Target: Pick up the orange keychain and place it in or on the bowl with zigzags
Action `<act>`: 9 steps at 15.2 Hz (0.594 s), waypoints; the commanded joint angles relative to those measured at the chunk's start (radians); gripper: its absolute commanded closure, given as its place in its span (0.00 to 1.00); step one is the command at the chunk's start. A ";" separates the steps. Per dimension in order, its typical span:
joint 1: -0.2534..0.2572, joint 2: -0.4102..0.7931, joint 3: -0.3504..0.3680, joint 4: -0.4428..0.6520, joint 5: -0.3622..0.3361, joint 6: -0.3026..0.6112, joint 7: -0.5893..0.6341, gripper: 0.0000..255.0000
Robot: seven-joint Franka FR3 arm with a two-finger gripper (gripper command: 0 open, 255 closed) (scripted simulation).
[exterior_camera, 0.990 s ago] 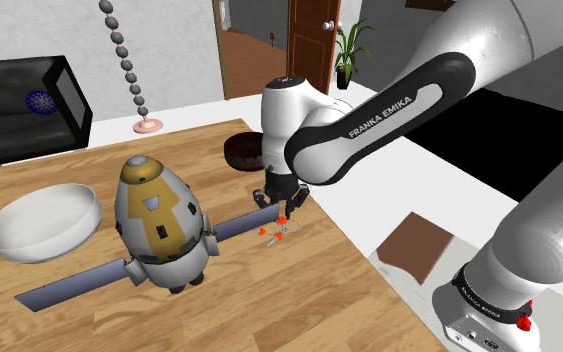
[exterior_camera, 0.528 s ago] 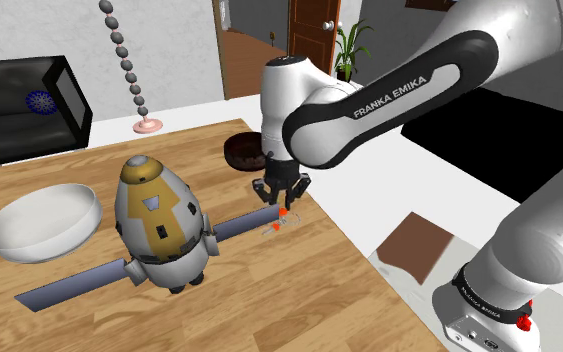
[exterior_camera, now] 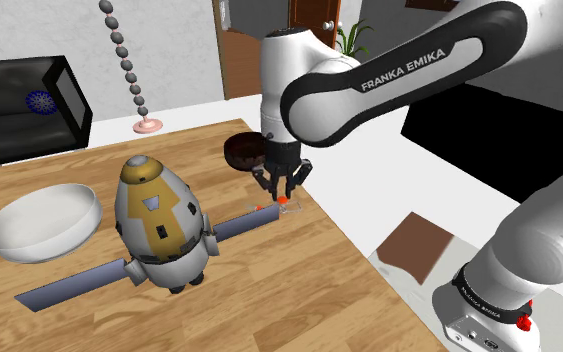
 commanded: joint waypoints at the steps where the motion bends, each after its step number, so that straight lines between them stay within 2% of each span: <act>1: 0.001 -0.016 -0.005 0.018 0.008 -0.032 -0.006 1.00; 9: 0.003 -0.058 -0.024 0.093 0.025 -0.144 -0.021 1.00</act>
